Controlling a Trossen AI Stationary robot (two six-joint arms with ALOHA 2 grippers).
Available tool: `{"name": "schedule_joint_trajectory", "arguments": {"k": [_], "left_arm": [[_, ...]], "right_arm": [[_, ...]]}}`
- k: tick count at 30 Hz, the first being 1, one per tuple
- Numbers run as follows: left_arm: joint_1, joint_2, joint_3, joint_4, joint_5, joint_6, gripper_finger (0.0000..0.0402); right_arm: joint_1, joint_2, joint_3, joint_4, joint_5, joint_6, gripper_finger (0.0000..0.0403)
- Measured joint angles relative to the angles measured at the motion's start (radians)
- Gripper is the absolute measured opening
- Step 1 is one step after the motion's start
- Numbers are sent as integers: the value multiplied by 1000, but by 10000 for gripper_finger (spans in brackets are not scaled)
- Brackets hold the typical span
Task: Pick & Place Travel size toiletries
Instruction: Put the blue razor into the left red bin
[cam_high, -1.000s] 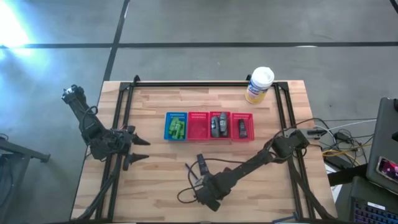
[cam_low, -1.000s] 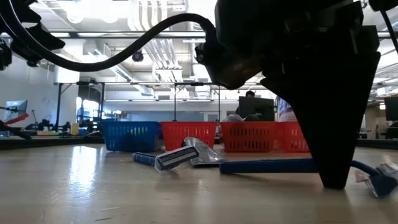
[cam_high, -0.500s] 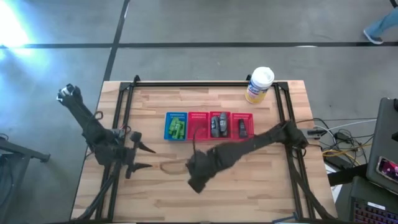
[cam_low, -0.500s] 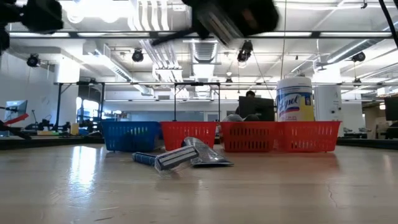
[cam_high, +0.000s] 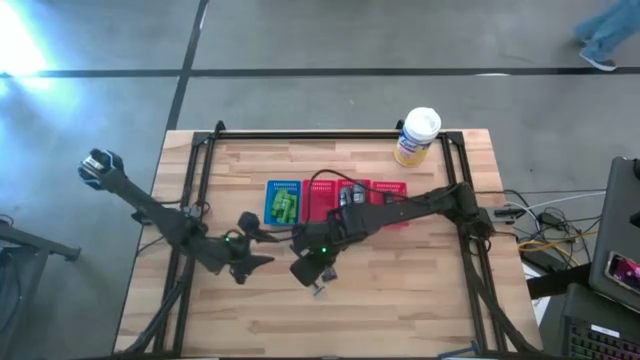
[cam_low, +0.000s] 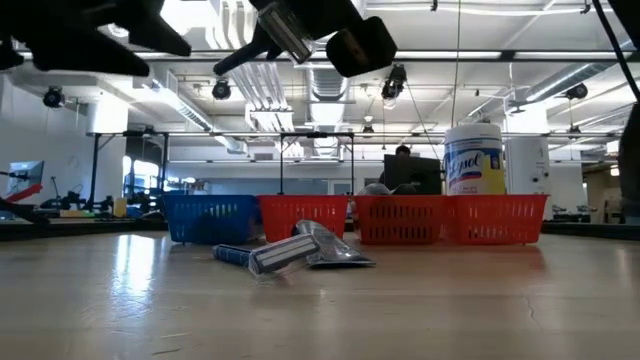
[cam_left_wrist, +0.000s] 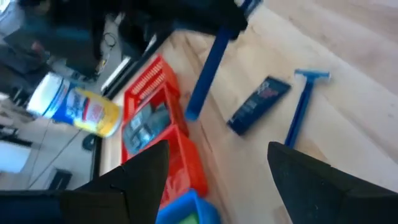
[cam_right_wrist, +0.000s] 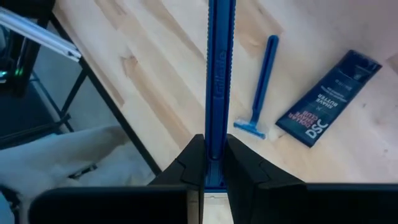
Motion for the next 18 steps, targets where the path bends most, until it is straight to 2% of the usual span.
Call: {"name": "schedule_joint_trajectory", "arguments": {"k": [5,10,18], "left_arm": [[57,103,64,10,74,37,262],[104,185,112,17,84,62,241],[119,243,172,40,133,102,228]], "right_arm": [[-5,-6,6,3,-28,-12,29],[-1,-4,7,8,-49,-16,32],[11,-4,7,19,-54,-28,33]]}}
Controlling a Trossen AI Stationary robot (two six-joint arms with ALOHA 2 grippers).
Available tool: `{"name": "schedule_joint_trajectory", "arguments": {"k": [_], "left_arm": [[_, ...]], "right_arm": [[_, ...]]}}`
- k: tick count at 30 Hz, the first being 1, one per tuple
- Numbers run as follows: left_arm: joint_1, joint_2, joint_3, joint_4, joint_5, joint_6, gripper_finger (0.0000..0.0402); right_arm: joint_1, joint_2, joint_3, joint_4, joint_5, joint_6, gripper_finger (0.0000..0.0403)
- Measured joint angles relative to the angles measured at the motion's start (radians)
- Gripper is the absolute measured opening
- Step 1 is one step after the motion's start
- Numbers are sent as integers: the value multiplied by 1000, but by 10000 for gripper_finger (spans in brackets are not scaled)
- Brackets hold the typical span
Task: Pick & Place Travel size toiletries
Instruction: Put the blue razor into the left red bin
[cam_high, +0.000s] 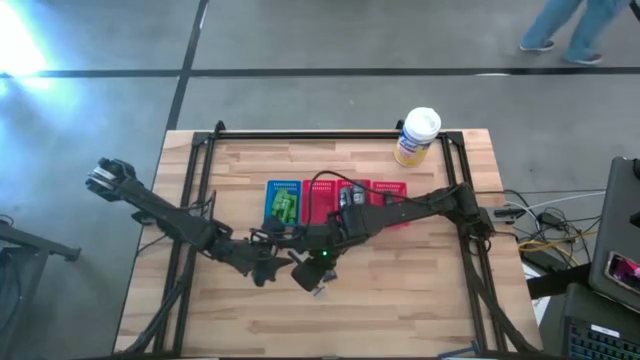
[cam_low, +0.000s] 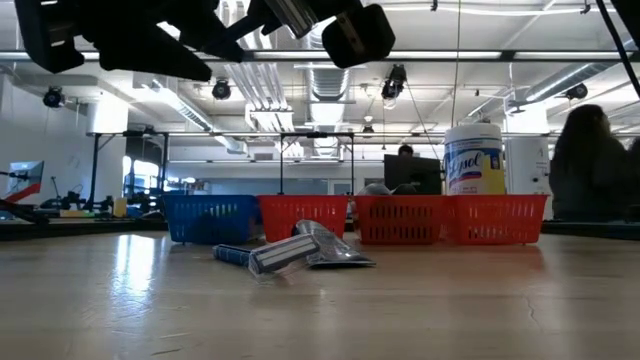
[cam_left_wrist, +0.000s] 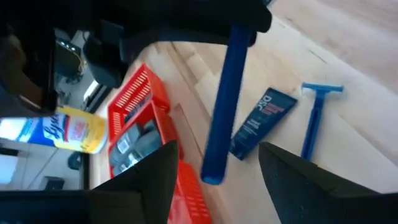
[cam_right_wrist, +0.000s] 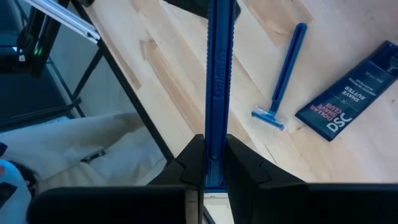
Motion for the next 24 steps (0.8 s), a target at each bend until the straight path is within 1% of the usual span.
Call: {"name": "schedule_joint_trajectory", "arguments": {"k": [3,6,17,24], "left_arm": [[1,13,10,31,3,38,217],[0,18,12,42,11,49,196],[1,18,13,47,12,86,88],[-1,19,11,38,28,93,41]], "right_arm": [[1,0,0,1,0,0,33],[1,0,0,3,0,-2,33],[0,-2,0,11,-3,-3,34],[0,-2,0,26,-12,16,34]]}}
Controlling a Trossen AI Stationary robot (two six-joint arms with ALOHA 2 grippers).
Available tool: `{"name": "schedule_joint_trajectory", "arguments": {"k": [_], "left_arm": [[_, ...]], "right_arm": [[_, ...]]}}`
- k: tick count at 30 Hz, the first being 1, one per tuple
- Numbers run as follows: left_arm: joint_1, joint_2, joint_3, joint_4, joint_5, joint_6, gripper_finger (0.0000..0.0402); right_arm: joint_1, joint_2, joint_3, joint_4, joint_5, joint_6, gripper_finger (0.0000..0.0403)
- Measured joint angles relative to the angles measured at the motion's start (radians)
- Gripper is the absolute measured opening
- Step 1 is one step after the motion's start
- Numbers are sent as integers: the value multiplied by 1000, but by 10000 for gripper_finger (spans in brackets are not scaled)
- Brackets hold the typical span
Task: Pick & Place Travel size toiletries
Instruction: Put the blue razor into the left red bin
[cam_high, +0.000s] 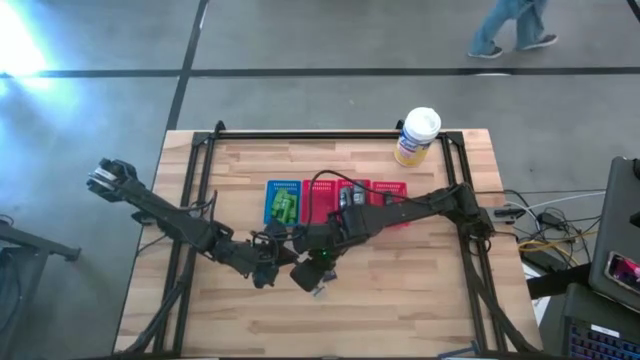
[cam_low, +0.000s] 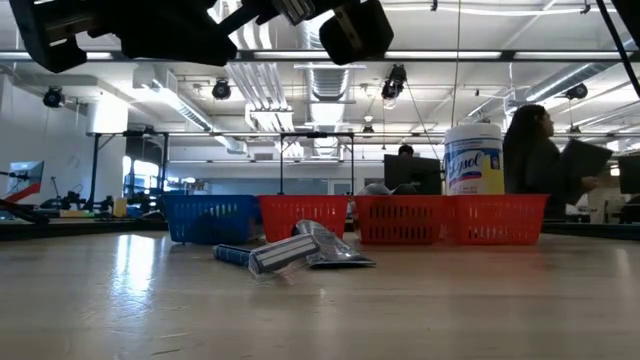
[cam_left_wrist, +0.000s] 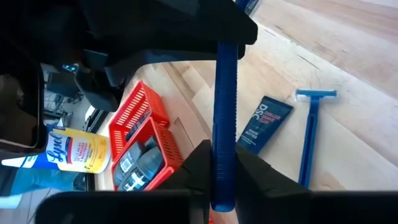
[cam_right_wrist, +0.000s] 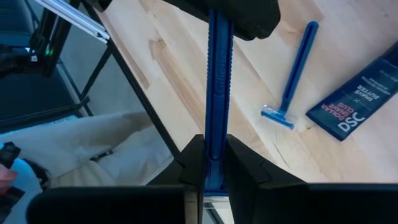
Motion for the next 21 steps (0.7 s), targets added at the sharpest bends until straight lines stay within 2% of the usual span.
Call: {"name": "schedule_joint_trajectory", "arguments": {"k": [6,16,18,21], "left_arm": [[-1,0,0,0,-6,-3,37],[1,-3,-3,-12,-79,-30,37],[1,-5,-4,-17,-101,-52,37],[1,-12,-9,-40,-119,-94,37]], "right_arm": [[0,-1,5,5,11,6,69],[15,-5,56,-40,54,-12,195],[25,-5,77,-71,106,-30,216],[45,-5,129,-158,245,-48,244]]}}
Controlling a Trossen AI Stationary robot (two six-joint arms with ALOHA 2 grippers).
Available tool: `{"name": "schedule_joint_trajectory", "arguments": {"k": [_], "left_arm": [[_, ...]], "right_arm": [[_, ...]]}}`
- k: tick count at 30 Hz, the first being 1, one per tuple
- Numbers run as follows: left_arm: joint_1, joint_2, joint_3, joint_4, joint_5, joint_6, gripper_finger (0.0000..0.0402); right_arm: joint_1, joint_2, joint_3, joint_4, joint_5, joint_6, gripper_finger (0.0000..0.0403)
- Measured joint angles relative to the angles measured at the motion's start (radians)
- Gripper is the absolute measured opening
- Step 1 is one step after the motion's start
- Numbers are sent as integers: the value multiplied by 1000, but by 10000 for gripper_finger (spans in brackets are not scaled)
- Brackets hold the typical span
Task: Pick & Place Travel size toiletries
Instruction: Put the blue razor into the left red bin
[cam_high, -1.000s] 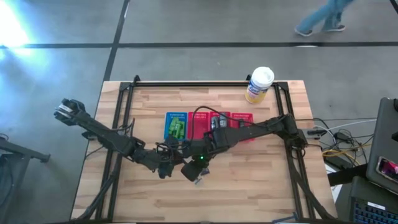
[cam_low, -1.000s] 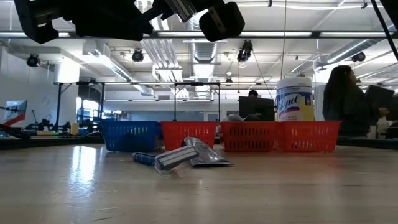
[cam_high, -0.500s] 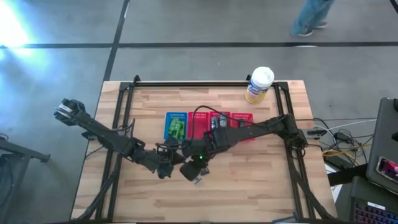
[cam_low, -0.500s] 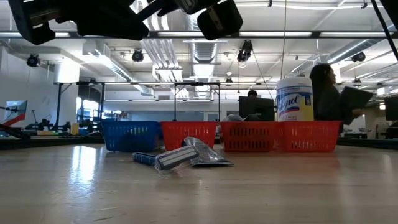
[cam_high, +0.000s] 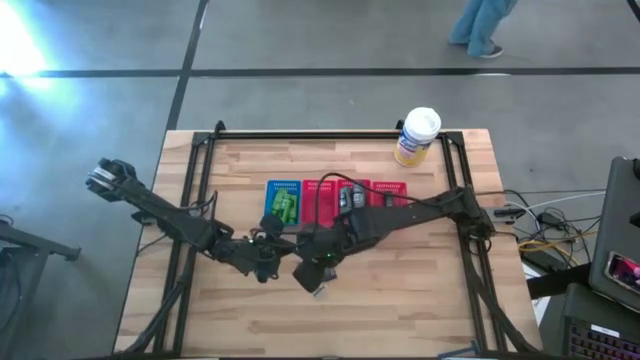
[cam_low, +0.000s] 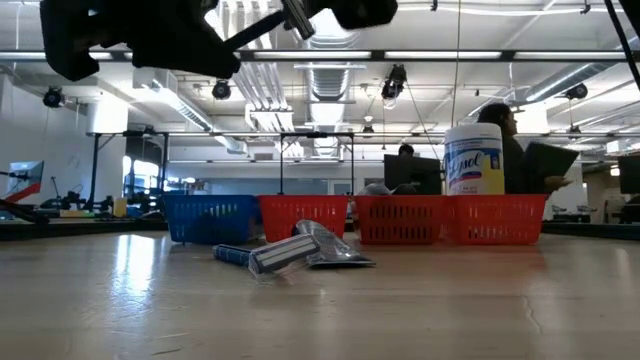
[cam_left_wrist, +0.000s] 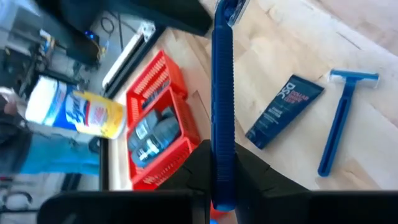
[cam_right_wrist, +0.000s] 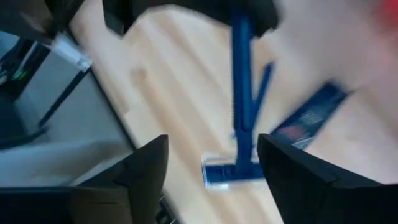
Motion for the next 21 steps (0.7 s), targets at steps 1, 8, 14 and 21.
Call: {"name": "schedule_joint_trajectory", "arguments": {"k": [1,8,14,21], "left_arm": [[0,-1,-1,-8,-1,-20,37],[2,-10,-1,-52,-9,-179,37],[15,-12,-12,-61,-8,-331,37],[50,-60,-79,-67,26,-695,37]], "right_arm": [[7,-1,23,-32,48,-4,252],[55,-4,176,-224,354,22,300],[99,-23,191,-323,486,110,326],[182,-49,191,-458,727,327,351]]}}
